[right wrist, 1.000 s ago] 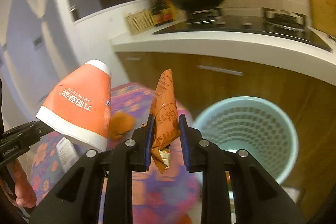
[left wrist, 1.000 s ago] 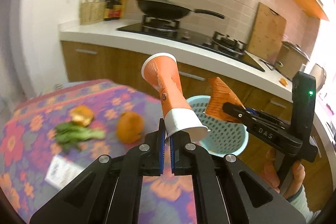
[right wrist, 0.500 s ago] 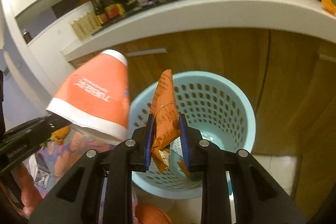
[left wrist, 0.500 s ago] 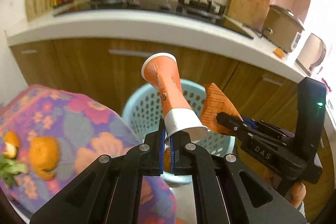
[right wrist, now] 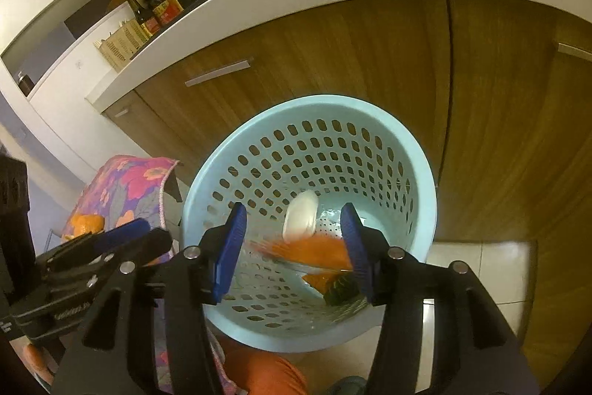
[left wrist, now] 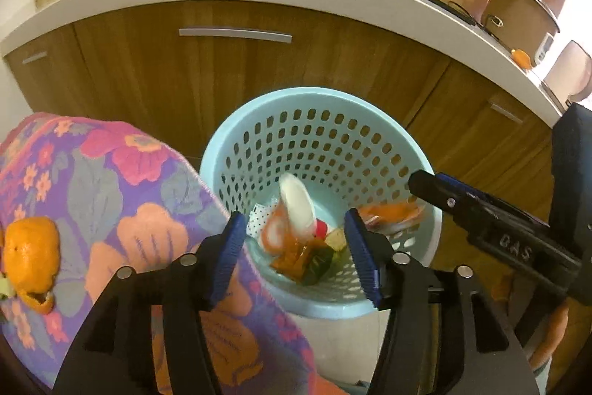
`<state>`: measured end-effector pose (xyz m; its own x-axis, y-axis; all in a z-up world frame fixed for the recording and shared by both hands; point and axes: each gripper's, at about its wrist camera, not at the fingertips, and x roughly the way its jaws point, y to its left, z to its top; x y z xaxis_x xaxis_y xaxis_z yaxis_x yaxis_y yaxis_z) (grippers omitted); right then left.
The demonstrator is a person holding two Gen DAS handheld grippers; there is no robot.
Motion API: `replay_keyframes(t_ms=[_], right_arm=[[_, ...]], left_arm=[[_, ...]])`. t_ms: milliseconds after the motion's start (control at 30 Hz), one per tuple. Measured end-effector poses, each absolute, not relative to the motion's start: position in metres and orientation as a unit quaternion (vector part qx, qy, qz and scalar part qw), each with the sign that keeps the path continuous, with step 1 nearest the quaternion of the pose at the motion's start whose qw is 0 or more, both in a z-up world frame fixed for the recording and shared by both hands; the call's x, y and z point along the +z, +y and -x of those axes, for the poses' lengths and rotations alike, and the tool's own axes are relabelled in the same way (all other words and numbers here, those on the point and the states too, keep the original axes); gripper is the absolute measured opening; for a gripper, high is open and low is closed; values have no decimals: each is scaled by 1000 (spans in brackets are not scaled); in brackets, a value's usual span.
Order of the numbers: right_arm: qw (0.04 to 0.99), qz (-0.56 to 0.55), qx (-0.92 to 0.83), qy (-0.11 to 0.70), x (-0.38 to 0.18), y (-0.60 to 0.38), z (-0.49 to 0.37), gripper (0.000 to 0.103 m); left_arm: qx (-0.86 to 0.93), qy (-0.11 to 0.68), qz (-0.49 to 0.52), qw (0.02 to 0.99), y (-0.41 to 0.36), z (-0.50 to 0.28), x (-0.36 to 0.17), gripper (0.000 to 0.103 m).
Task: Collect trash
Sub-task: 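Move both tools back over the table toward the milk carton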
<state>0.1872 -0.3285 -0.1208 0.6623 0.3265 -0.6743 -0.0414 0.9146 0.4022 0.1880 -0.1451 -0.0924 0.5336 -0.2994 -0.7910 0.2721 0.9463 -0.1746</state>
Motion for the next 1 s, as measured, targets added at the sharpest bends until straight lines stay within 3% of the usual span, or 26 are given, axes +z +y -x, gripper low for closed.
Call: replay_keyframes(t_ms=[100, 600, 767, 1000], right_arm=[[895, -179, 105, 395, -117, -326, -183, 49], [903, -148, 177, 364, -83, -262, -165, 49], [897, -114, 226, 363, -77, -210, -164, 49], [886, -55, 300, 351, -70, -134, -161, 49]], left_arm=[[-146, 433, 7, 889, -140, -176, -82, 75], [-40, 357, 23, 933, -73, -91, -26, 76], [49, 321, 39, 945, -34, -52, -10, 81], [193, 275, 122, 934, 39, -2, -8, 85]])
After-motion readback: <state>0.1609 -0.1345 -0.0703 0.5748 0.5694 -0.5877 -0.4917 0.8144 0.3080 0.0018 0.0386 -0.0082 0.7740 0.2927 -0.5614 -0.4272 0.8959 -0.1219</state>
